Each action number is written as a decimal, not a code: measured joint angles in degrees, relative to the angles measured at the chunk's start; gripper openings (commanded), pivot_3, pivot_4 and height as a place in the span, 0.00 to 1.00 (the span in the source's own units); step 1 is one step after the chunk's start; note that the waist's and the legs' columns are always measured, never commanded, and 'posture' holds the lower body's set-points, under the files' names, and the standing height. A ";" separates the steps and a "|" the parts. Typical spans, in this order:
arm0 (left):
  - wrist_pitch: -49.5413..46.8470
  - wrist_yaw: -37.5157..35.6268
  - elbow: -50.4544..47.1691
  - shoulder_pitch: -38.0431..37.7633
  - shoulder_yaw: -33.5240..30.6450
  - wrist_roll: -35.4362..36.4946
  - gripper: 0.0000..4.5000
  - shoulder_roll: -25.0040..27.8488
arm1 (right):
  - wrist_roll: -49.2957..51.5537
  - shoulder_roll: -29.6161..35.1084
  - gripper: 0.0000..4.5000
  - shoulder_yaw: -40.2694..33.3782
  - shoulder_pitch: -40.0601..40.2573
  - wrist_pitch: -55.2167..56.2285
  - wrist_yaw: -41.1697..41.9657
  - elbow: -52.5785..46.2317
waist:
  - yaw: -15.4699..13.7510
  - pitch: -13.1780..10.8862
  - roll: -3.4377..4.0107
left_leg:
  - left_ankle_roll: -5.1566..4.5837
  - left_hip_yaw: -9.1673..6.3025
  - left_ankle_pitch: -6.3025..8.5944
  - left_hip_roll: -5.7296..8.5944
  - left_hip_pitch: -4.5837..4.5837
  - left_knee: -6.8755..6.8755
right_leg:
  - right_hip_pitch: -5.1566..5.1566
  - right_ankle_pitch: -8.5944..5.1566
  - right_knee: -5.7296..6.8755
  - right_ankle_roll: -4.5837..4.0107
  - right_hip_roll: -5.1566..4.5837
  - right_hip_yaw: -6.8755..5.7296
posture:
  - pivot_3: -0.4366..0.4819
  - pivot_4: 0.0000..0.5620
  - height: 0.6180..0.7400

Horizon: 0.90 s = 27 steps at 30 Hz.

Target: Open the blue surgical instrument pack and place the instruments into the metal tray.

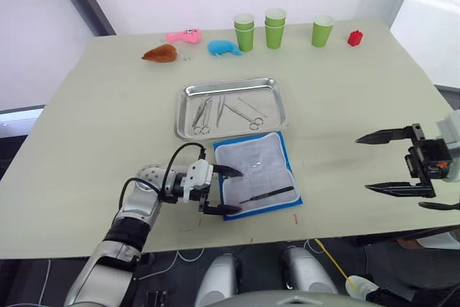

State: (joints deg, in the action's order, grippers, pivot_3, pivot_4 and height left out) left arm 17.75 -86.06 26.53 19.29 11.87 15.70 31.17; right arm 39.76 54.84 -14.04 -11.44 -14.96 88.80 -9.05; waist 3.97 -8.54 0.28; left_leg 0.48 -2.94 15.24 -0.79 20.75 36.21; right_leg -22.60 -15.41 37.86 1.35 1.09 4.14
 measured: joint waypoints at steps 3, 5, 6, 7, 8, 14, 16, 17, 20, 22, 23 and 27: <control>-0.04 -0.34 -0.18 0.00 0.00 0.20 1.00 0.25 | 0.08 -0.06 0.98 0.00 0.00 -0.03 -0.24 -0.10 | 0.00 -0.11 -0.11 | 0.00 0.01 0.00 -0.02 0.01 -0.01 | -0.01 0.00 -0.01 0.00 -0.01 0.01 | 0.48 0.27 1.00; -0.03 -0.56 -0.40 0.02 0.01 0.23 1.00 0.62 | 0.08 -0.06 0.98 0.00 0.00 -0.03 -0.39 -0.10 | 0.01 -0.22 -0.23 | 0.00 0.02 0.00 -0.16 0.00 -0.02 | -0.01 -0.01 -0.01 -0.01 -0.01 0.01 | 0.48 0.27 1.00; -0.03 -0.57 -0.41 0.02 0.01 0.24 1.00 0.63 | 0.08 -0.06 0.98 0.00 0.00 -0.03 -0.39 -0.10 | 0.02 -0.23 -0.24 | 0.00 0.02 0.00 -0.17 0.00 -0.02 | -0.01 -0.01 -0.01 -0.01 -0.01 0.01 | 0.48 0.27 1.00; -0.01 -0.63 -0.42 0.02 0.00 0.28 1.00 0.68 | 0.01 -0.16 0.98 0.04 -0.01 0.07 -0.49 -0.12 | 0.02 -0.25 -0.26 | 0.00 0.03 0.00 -0.19 0.00 -0.02 | -0.01 -0.01 -0.01 -0.02 0.00 0.01 | 0.48 0.27 1.00; 0.01 -0.71 -0.41 0.02 0.00 0.31 1.00 0.73 | -0.11 -0.44 0.98 0.13 -0.02 0.17 -0.63 -0.19 | 0.02 -0.26 -0.27 | 0.00 0.03 0.00 -0.19 -0.01 -0.02 | -0.01 -0.01 -0.01 -0.02 0.01 0.01 | 0.48 0.27 1.00; 0.08 -1.43 -0.40 0.21 -0.07 0.54 1.00 1.09 | -5.65 -4.63 0.98 6.67 -0.45 1.41 -6.02 -3.01 | 0.04 -0.34 -0.35 | 0.00 0.06 0.01 -0.26 0.05 -0.03 | -0.15 -0.02 0.02 -0.04 0.13 0.02 | 0.48 0.27 1.00; 0.07 -1.83 -0.38 0.38 -0.04 0.59 1.00 1.27 | -7.37 -6.56 0.98 9.71 -1.80 1.39 -7.97 -3.80 | 0.06 -0.41 -0.35 | 0.00 0.09 0.01 -0.27 0.06 -0.03 | -0.16 -0.02 0.03 -0.04 0.18 0.07 | 0.48 0.27 1.00; 0.07 -2.03 -0.38 0.50 -0.03 0.62 1.00 1.34 | -8.56 -7.63 0.98 11.31 -2.72 1.38 -9.28 -4.04 | 0.05 -0.45 -0.36 | 0.00 0.09 0.01 -0.27 0.06 -0.03 | -0.17 -0.02 0.03 -0.03 0.18 0.08 | 0.48 0.27 1.00; 0.11 -2.57 -0.40 0.86 0.01 0.80 1.00 1.60 | -11.01 -9.97 0.98 14.96 -4.41 1.41 -11.48 -4.39 | -0.07 -0.52 -0.43 | 0.00 0.04 0.01 -0.29 0.10 -0.03 | -0.17 -0.02 0.02 -0.04 0.18 0.03 | 0.48 0.27 1.00; 0.16 -2.83 -0.39 0.97 0.07 0.86 1.00 1.93 | -13.48 -11.72 0.98 17.73 -5.94 1.55 -13.07 -4.35 | 0.01 -0.55 -0.47 | 0.00 0.07 0.01 -0.32 0.09 -0.02 | -0.17 -0.01 0.03 -0.04 0.17 0.09 | 0.48 0.27 1.00; 0.17 -2.92 -0.35 1.10 0.16 0.86 1.00 2.12 | -14.95 -12.83 0.98 19.60 -6.67 1.72 -13.79 -4.30 | 0.02 -0.56 -0.49 | 0.00 0.07 0.01 -0.32 0.09 -0.02 | -0.17 -0.01 0.03 -0.04 0.17 0.09 | 0.48 0.27 1.00; 0.44 -3.00 -0.21 1.32 0.29 0.88 1.00 2.45 | -20.66 -16.26 0.98 25.83 -9.15 2.07 -16.55 -3.01 | -0.04 -0.62 -0.56 | 0.00 0.05 0.00 -0.35 0.10 0.00 | -0.18 -0.01 0.05 -0.04 0.16 0.05 | 0.48 0.27 1.00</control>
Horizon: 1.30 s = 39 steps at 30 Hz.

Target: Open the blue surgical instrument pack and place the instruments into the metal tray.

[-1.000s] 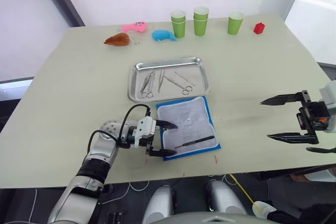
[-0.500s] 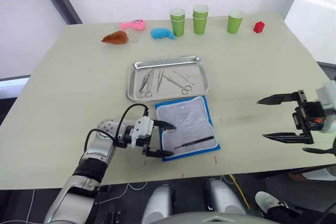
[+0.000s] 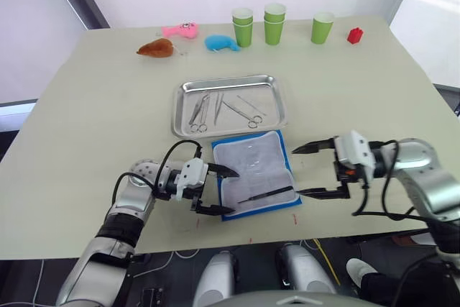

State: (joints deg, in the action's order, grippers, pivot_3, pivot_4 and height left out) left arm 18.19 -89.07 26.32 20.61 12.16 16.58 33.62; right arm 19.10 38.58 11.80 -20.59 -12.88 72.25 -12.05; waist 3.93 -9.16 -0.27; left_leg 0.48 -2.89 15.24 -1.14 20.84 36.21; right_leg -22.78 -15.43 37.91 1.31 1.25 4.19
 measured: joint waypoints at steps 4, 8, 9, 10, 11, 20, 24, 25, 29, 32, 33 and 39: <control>0.66 -0.10 0.33 0.18 0.49 0.42 1.00 0.50 | -4.77 -2.66 0.98 4.63 -2.12 1.56 -1.39 3.05 | 0.05 -0.01 -0.01 | 0.00 0.00 0.00 -0.01 -0.01 0.01 | 0.00 0.01 0.01 -0.01 0.00 0.00 | 0.48 0.27 1.00; 1.09 -0.14 0.72 0.33 0.73 0.65 1.00 0.59 | -8.55 -2.80 0.98 7.69 -3.03 3.59 -1.20 6.59 | 0.02 -0.01 -0.01 | 0.00 0.03 0.00 0.00 -0.01 0.01 | 0.00 0.01 0.02 -0.01 0.00 0.02 | 0.48 0.27 1.00; 1.17 -0.16 0.84 0.36 0.75 0.67 1.00 0.61 | -9.31 -2.79 0.98 8.10 -3.50 4.44 -0.92 7.90 | 0.04 0.00 -0.01 | 0.00 0.03 0.00 0.00 -0.04 0.03 | 0.00 0.01 0.03 -0.01 0.00 0.03 | 0.48 0.27 1.00; 1.24 -0.16 0.99 0.44 0.76 0.67 1.00 0.60 | -10.11 -2.75 0.98 8.48 -4.05 5.16 -0.61 9.35 | 0.05 0.00 -0.01 | 0.00 0.05 0.00 0.01 -0.04 0.04 | 0.00 0.01 0.05 -0.01 0.00 0.04 | 0.48 0.27 1.00; 1.42 -0.16 1.23 0.46 0.76 0.68 1.00 0.61 | -11.79 -2.64 0.98 9.32 -5.32 6.92 -0.01 12.37 | 0.08 0.01 0.02 | 0.00 0.06 0.00 0.01 -0.07 0.06 | 0.01 0.02 0.07 -0.01 -0.01 0.05 | 0.48 0.27 1.00; 1.97 -0.21 1.52 0.41 0.75 0.72 1.00 0.60 | -14.49 -4.28 0.86 11.05 -9.14 10.22 1.80 19.82 | 0.06 0.05 0.04 | -0.01 0.06 0.00 0.05 -0.08 0.08 | 0.03 0.03 0.10 -0.02 -0.04 0.06 | 0.48 0.27 1.00; 2.08 -0.21 1.70 0.35 0.74 0.72 1.00 0.60 | -14.51 -4.27 0.53 11.98 -9.25 10.80 3.90 20.05 | 0.09 0.13 0.10 | -0.01 0.04 0.00 0.05 -0.12 0.08 | 0.08 0.02 0.11 -0.02 -0.03 0.05 | 0.48 0.27 1.00; 2.12 -0.20 1.74 0.35 0.74 0.71 1.00 0.60 | -14.51 -4.29 0.45 12.05 -9.25 10.80 4.12 20.08 | 0.10 0.15 0.10 | -0.01 0.04 0.00 0.04 -0.13 0.08 | 0.11 0.02 0.10 -0.02 -0.03 0.05 | 0.48 0.27 1.00; 2.29 -0.20 1.84 0.25 0.73 0.71 1.00 0.60 | -14.52 -4.36 0.02 12.20 -9.25 11.02 5.24 20.27 | 0.12 0.20 0.11 | -0.01 0.01 0.00 0.09 -0.17 0.09 | 0.21 0.02 0.09 -0.02 -0.10 0.02 | 0.48 0.27 1.00; 2.36 -0.19 1.90 0.17 0.73 0.71 1.00 0.60 | -14.54 -4.35 0.01 12.25 -9.25 10.97 5.68 20.29 | 0.17 0.31 0.09 | -0.01 -0.08 0.00 0.12 -0.16 0.10 | 0.23 0.02 0.09 -0.02 -0.15 -0.06 | 0.48 0.27 1.00; 2.42 -0.20 1.89 0.13 0.75 0.71 1.00 0.60 | -14.54 -4.34 0.01 12.22 -9.25 10.76 5.91 20.24 | 0.17 0.32 0.09 | -0.01 -0.10 0.00 0.13 -0.16 0.10 | 0.24 0.02 0.09 -0.03 -0.15 -0.08 | 0.48 0.27 1.00; 2.64 -0.20 1.89 0.09 0.83 0.71 1.00 0.60 | -14.52 -3.84 0.01 12.21 -9.20 8.50 6.33 18.54 | 0.21 0.39 0.18 | -0.01 -0.64 0.00 0.34 -0.11 0.10 | 0.39 -0.08 0.09 -0.18 -0.35 -0.39 | 0.48 0.27 1.00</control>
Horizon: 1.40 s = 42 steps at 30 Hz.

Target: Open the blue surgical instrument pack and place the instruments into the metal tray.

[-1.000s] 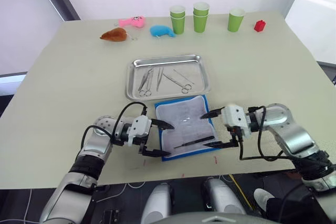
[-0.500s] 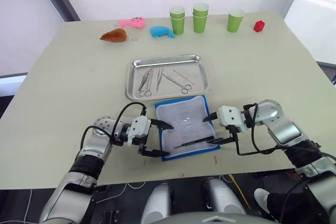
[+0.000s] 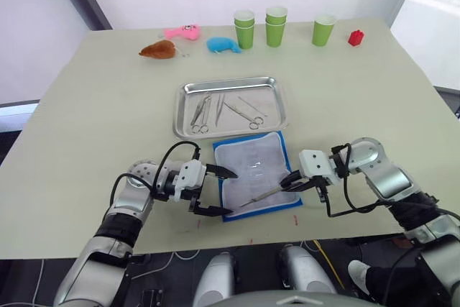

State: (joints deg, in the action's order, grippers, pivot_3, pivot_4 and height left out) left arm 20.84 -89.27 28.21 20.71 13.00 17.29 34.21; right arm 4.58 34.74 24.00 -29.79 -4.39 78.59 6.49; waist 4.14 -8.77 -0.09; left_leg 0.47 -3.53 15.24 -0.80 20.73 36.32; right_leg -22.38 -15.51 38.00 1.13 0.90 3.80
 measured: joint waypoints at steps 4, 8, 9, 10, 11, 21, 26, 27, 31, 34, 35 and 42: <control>0.37 0.00 0.00 0.00 0.21 0.00 1.00 -0.02 | -0.01 0.62 0.01 0.03 0.07 -3.01 0.16 -2.56 | -0.01 0.01 0.07 | 0.00 -0.45 0.00 0.17 -0.01 0.00 | 0.22 -0.16 -0.01 -0.12 -0.17 -0.41 | 0.48 0.27 1.00; 0.79 0.00 0.00 0.02 0.58 0.00 1.00 -0.15 | 0.06 0.66 0.01 0.03 0.28 -5.76 0.07 -5.44 | -0.08 0.04 0.25 | 0.00 -1.15 0.01 0.48 0.01 0.00 | 0.57 -0.45 -0.01 -0.34 -0.93 -1.29 | 0.48 0.27 1.00; 0.86 0.00 0.00 0.02 0.66 0.00 1.00 -0.17 | 0.09 0.65 0.01 0.03 0.34 -6.11 0.05 -5.93 | -0.10 0.04 0.27 | 0.00 -1.26 0.01 0.52 0.00 0.00 | 0.66 -0.52 -0.01 -0.36 -0.95 -1.43 | 0.48 0.27 1.00; 1.02 -0.01 -0.01 0.02 0.82 0.01 1.00 -0.21 | 0.11 0.69 0.01 0.03 0.44 -6.80 0.02 -6.94 | -0.21 0.06 0.30 | -0.02 -1.47 0.04 0.56 0.02 0.00 | 0.73 -0.65 -0.01 -0.36 -1.02 -1.63 | 0.48 0.27 1.00; 1.08 -0.01 -0.01 0.02 0.89 0.02 1.00 -0.26 | 0.11 0.74 0.01 0.03 0.47 -7.06 0.02 -7.49 | -0.24 0.09 0.34 | -0.04 -1.53 0.05 0.58 0.04 -0.01 | 0.74 -0.70 0.00 -0.36 -1.04 -1.69 | 0.48 0.27 1.00; 1.46 0.00 0.02 0.03 1.17 0.02 1.00 -0.59 | -0.41 3.83 0.01 0.03 0.56 -11.37 -1.21 -15.03 | -0.26 0.18 0.53 | -0.06 -2.30 0.06 1.07 0.14 -0.02 | 0.99 -1.06 0.02 -0.30 -1.78 -2.47 | 0.48 0.27 1.00; 1.76 0.00 0.05 0.13 1.56 0.01 1.00 -0.79 | -1.87 6.25 0.01 0.09 0.64 -11.53 -1.42 -16.74 | -0.30 0.22 0.62 | -0.06 -2.73 0.07 1.44 0.12 -0.04 | 1.21 -1.31 0.02 -0.15 -2.04 -2.85 | 0.48 0.27 1.00; 1.84 0.01 0.08 0.17 1.64 0.01 1.00 -0.81 | -1.94 6.63 0.01 0.09 0.63 -11.64 -1.43 -16.96 | -0.30 0.22 0.62 | -0.07 -2.77 0.07 1.50 0.11 -0.04 | 1.23 -1.34 0.02 -0.11 -2.10 -2.86 | 0.48 0.27 1.00; 2.07 0.06 0.62 0.39 1.70 0.01 1.00 -0.93 | -2.46 7.93 0.01 0.09 0.44 -12.48 -1.50 -18.01 | -0.30 0.22 0.62 | -0.07 -2.74 0.07 1.60 0.08 -0.04 | 1.24 -1.35 0.05 -0.08 -2.30 -2.84 | 0.48 0.27 1.00; 2.09 0.06 0.82 0.43 1.68 0.01 1.00 -0.93 | -2.64 8.68 0.01 0.09 0.21 -12.50 -1.42 -18.03 | -0.29 0.22 0.62 | -0.08 -2.68 0.07 1.60 0.02 -0.03 | 1.24 -1.35 0.11 -0.07 -2.29 -2.83 | 0.48 0.27 1.00; 2.14 0.07 0.97 0.46 1.64 0.01 1.00 -0.93 | -2.64 9.59 0.01 0.06 0.04 -12.50 -1.28 -18.05 | -0.29 0.22 0.62 | -0.08 -2.67 0.06 1.60 0.00 -0.04 | 1.24 -1.36 0.13 -0.07 -2.28 -2.83 | 0.48 0.27 1.00; 2.36 0.11 1.72 0.60 1.38 0.01 1.00 -1.04 | -2.60 12.51 0.01 -0.41 -0.08 -11.63 -0.44 -18.49 | -0.30 0.22 0.62 | -0.09 -2.51 0.06 1.57 -0.10 -0.03 | 1.23 -1.35 0.27 -0.05 -2.24 -2.80 | 0.48 0.27 1.00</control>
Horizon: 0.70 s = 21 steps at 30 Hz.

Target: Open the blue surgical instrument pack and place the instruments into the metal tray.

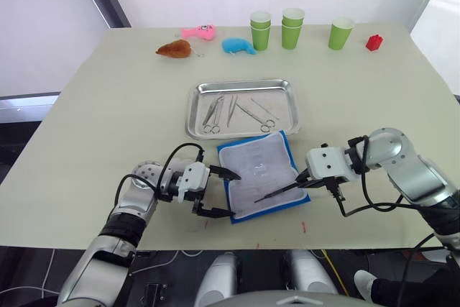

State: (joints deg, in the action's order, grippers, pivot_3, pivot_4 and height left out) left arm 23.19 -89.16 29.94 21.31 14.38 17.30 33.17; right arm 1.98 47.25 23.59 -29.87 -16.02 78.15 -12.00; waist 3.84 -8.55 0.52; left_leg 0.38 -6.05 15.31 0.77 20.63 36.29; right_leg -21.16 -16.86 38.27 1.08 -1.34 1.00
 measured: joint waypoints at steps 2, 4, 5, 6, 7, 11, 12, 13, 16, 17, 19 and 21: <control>0.05 0.02 0.26 0.03 -0.12 0.00 1.00 -0.01 | 0.04 0.96 0.01 -0.42 0.00 0.25 0.12 -0.01 | 0.02 0.00 0.00 | 0.00 0.07 0.00 -0.02 -0.04 0.00 | -0.01 -0.01 0.05 0.03 0.01 0.04 | 0.48 0.27 1.00; 0.06 0.03 0.45 0.08 -0.20 0.00 1.00 -0.01 | 0.09 1.34 0.01 -0.67 0.00 0.40 0.13 -0.02 | 0.02 0.00 -0.01 | 0.00 0.11 0.00 -0.03 -0.06 0.01 | -0.03 -0.04 0.12 0.08 0.03 0.08 | 0.48 0.27 1.00; 0.05 0.06 0.48 0.08 -0.24 0.00 1.00 -0.01 | 0.15 1.55 0.01 -0.82 0.01 0.48 0.13 -0.08 | 0.02 0.00 -0.01 | 0.00 0.13 0.00 -0.04 -0.07 0.01 | -0.05 -0.04 0.15 0.09 0.03 0.10 | 0.48 0.27 1.00; 0.04 0.10 0.49 0.08 -0.31 0.00 1.00 0.00 | 0.21 2.07 0.01 -1.18 0.01 0.58 0.17 -0.36 | 0.00 -0.01 -0.01 | 0.00 0.18 0.00 -0.04 -0.04 0.02 | -0.14 -0.05 0.25 0.09 0.03 0.14 | 0.48 0.27 1.00; 0.01 0.13 0.53 0.08 -0.34 0.00 1.00 0.01 | 0.24 2.31 0.01 -1.49 0.01 0.65 0.18 -0.51 | 0.00 -0.01 -0.02 | 0.00 0.21 0.00 -0.04 -0.04 0.03 | -0.17 -0.05 0.31 0.10 0.04 0.19 | 0.48 0.27 1.00; -0.15 0.14 0.53 0.13 -0.36 0.00 1.00 0.01 | 0.30 3.63 0.01 -2.15 0.03 1.14 0.29 -0.53 | -0.03 -0.01 -0.02 | 0.00 0.38 -0.01 -0.04 -0.04 0.06 | -0.27 -0.05 0.47 0.10 0.03 0.34 | 0.48 0.27 1.00; -0.18 0.14 0.51 0.13 -0.35 0.00 1.00 0.01 | 0.39 3.99 0.01 -2.28 0.03 1.29 0.32 -0.53 | -0.04 -0.01 -0.02 | 0.00 0.40 -0.01 -0.04 -0.03 0.06 | -0.28 -0.05 0.48 0.09 0.03 0.35 | 0.48 0.27 1.00; -0.21 0.14 0.50 0.14 -0.35 0.00 1.00 0.01 | 0.50 4.41 0.01 -2.40 0.03 1.33 0.36 -0.53 | -0.06 -0.01 -0.02 | 0.00 0.40 -0.01 -0.04 -0.03 0.06 | -0.28 -0.05 0.48 0.09 0.03 0.36 | 0.48 0.27 1.00; -0.28 0.14 0.50 0.17 -0.35 0.00 1.00 0.01 | 1.21 5.37 0.01 -3.94 0.12 1.66 0.62 -0.52 | -0.08 -0.01 -0.03 | 0.00 0.42 -0.01 -0.04 -0.03 0.06 | -0.30 -0.05 0.51 0.09 0.03 0.39 | 0.48 0.27 1.00; -0.30 0.14 0.50 0.17 -0.35 0.00 1.00 0.01 | 1.45 5.59 0.01 -4.32 0.12 1.71 0.72 -0.51 | -0.09 -0.02 -0.03 | 0.00 0.42 -0.01 -0.04 -0.03 0.06 | -0.31 -0.05 0.52 0.09 0.03 0.39 | 0.48 0.27 1.00; -0.34 0.14 0.49 0.18 -0.35 0.00 1.00 0.02 | 2.23 5.85 0.01 -4.93 0.19 1.75 0.98 -0.50 | -0.09 -0.02 -0.03 | 0.00 0.43 -0.01 -0.04 -0.03 0.06 | -0.31 -0.05 0.52 0.09 0.03 0.41 | 0.48 0.27 1.00; -0.38 0.14 0.42 0.19 -0.34 0.00 1.00 0.01 | 3.66 5.90 0.01 -6.17 0.69 1.86 1.36 -0.45 | -0.12 -0.02 -0.04 | 0.00 0.45 -0.01 -0.04 -0.02 0.07 | -0.33 -0.04 0.53 0.08 0.03 0.43 | 0.48 0.27 1.00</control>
State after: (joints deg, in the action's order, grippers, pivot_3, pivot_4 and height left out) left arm 22.81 -89.02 30.35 21.49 14.04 17.30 33.18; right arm 5.63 53.15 17.42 -29.17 -14.15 79.51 -12.45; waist 3.72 -8.57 0.49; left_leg 0.38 -5.60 15.30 0.73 20.61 36.36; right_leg -21.49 -16.90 38.80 1.16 -1.31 1.43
